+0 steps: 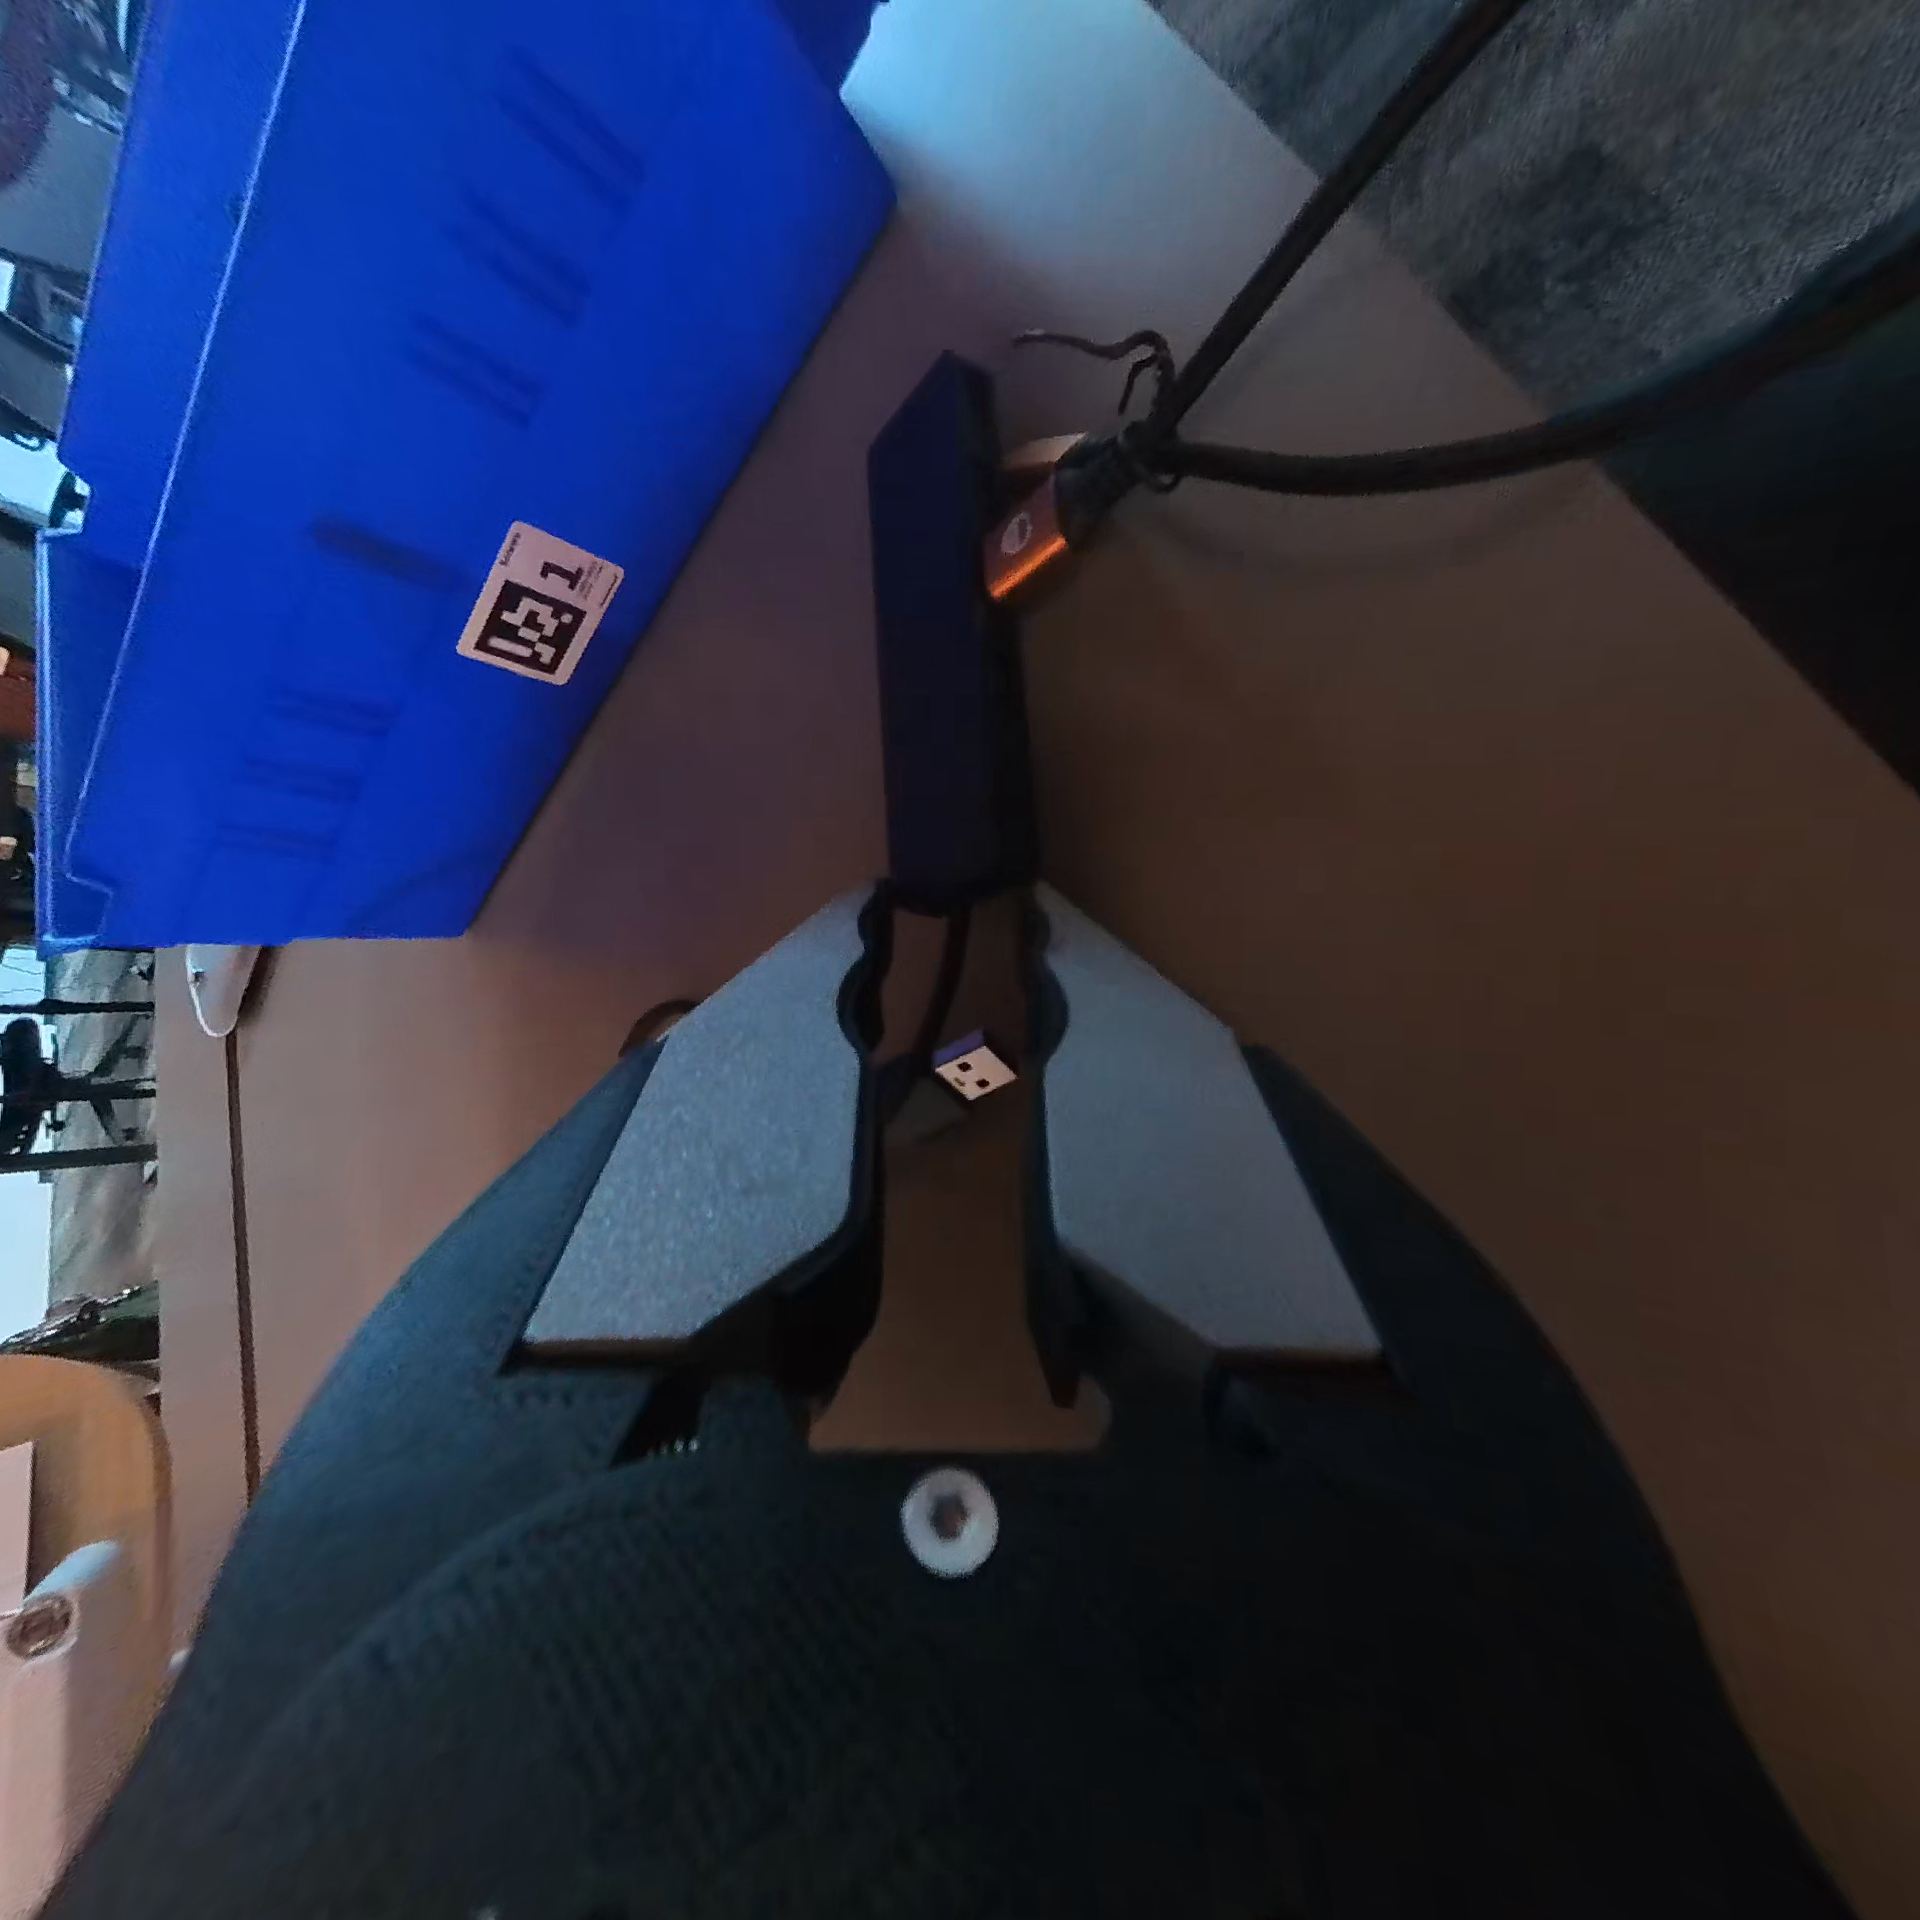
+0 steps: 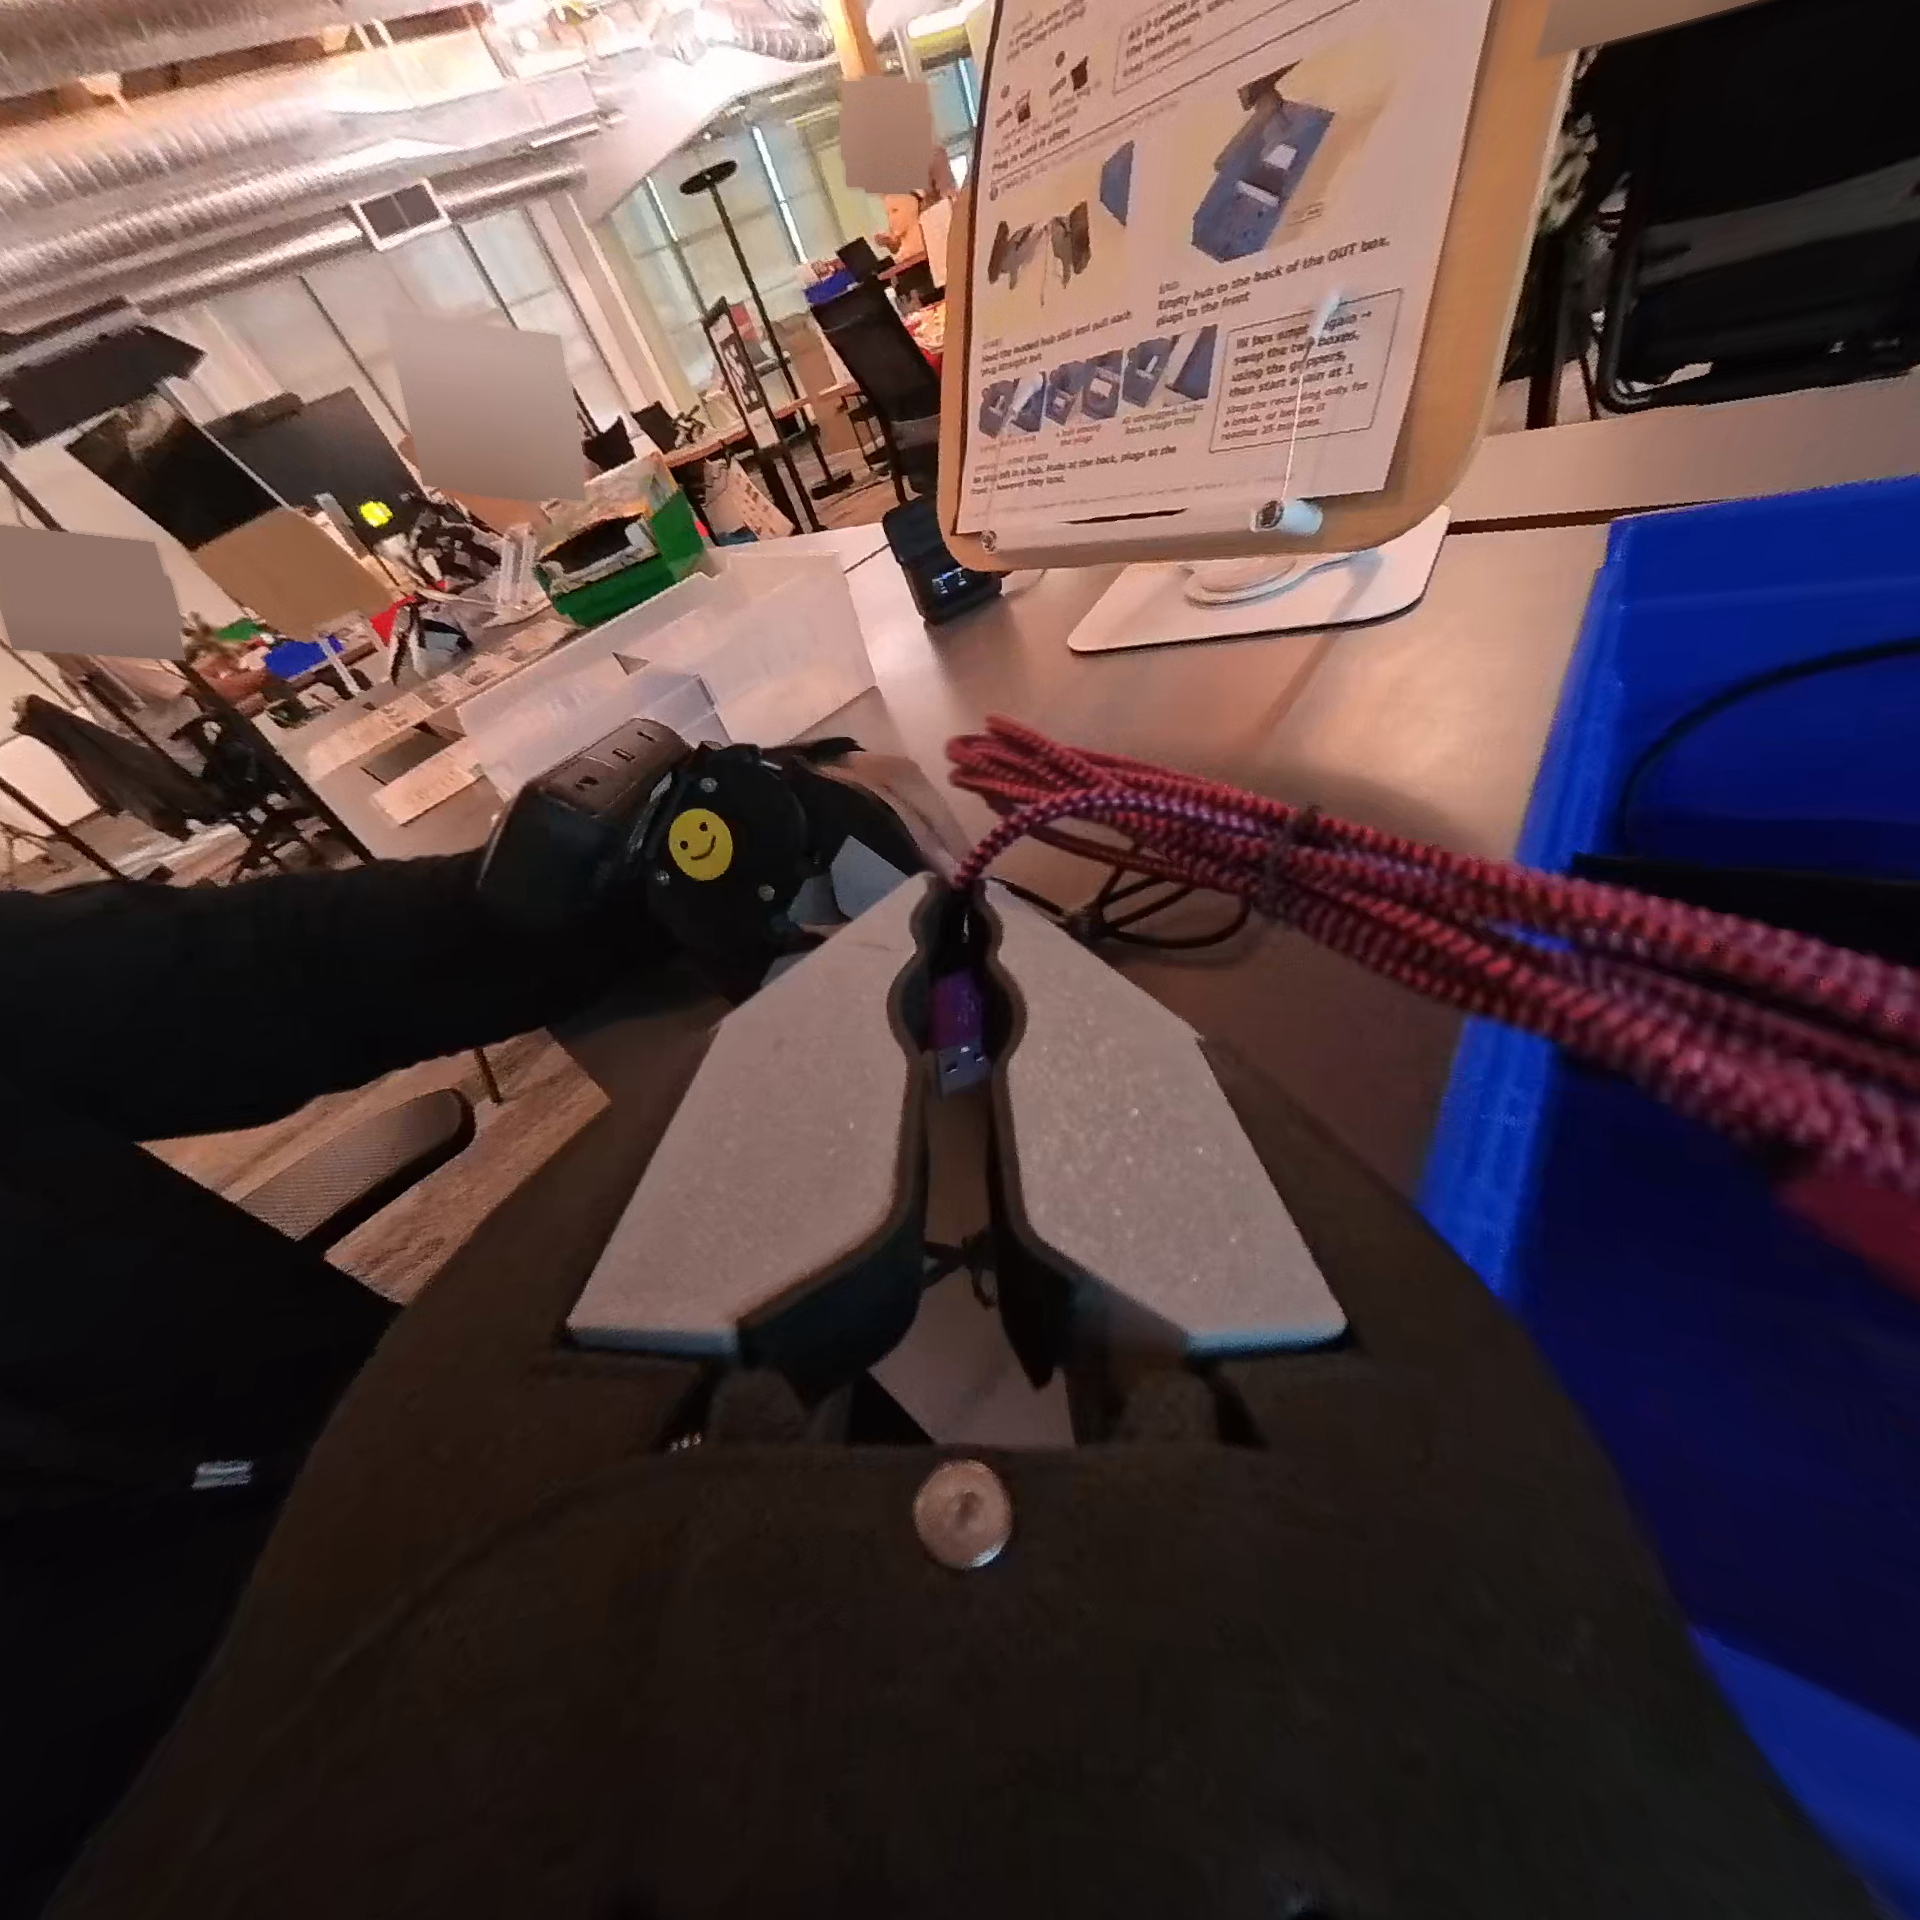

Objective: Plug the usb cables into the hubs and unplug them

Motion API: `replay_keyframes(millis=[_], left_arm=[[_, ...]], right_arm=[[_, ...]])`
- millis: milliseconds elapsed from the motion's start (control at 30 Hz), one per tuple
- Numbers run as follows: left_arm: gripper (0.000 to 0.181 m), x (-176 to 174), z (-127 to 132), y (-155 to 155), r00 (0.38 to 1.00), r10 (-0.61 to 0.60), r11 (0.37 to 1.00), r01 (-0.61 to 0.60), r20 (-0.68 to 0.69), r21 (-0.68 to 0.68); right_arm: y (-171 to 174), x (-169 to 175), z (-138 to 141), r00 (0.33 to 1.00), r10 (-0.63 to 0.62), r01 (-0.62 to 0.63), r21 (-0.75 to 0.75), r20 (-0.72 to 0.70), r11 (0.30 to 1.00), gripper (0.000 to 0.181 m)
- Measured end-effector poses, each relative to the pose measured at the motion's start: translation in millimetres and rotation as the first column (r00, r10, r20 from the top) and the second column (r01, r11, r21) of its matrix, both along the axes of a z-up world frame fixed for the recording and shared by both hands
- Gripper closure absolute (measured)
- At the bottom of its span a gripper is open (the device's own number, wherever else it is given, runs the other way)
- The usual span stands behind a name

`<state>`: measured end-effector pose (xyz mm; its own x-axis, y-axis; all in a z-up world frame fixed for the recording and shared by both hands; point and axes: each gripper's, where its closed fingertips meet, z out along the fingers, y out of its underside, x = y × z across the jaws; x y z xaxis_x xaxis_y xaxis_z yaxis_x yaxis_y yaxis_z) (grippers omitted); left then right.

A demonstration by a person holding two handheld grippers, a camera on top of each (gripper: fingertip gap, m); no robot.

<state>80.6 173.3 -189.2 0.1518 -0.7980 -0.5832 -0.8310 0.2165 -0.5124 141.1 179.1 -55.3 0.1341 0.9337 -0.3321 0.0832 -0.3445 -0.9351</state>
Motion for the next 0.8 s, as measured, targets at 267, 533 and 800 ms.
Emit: replay_keyframes(millis=[267,533,800], left_arm=[[0.131,12.5,7.9,-3.9,0.996,-0.079,0.997,0.079,0.046,-0.01],[0.172,11.5,7.4,17.7,0.998,0.035,0.998,-0.033,-0.045,0.046],[0.172,-38.2,32.1,-45.6,0.967,0.168,0.841,-0.039,0.192,-0.539]], right_arm=[[3.1,-0.8,-3.9,0.999,-0.016,0.014,0.037,0.052,0.999,0.18],[2.8,-6.4,-3.7,0.999,-0.009,0.008,0.028,0.036,1.0,0.18],[-4.1,-46.6,-24.1,0.988,0.015,-0.031,0.099,0.156,0.995,0.181]])
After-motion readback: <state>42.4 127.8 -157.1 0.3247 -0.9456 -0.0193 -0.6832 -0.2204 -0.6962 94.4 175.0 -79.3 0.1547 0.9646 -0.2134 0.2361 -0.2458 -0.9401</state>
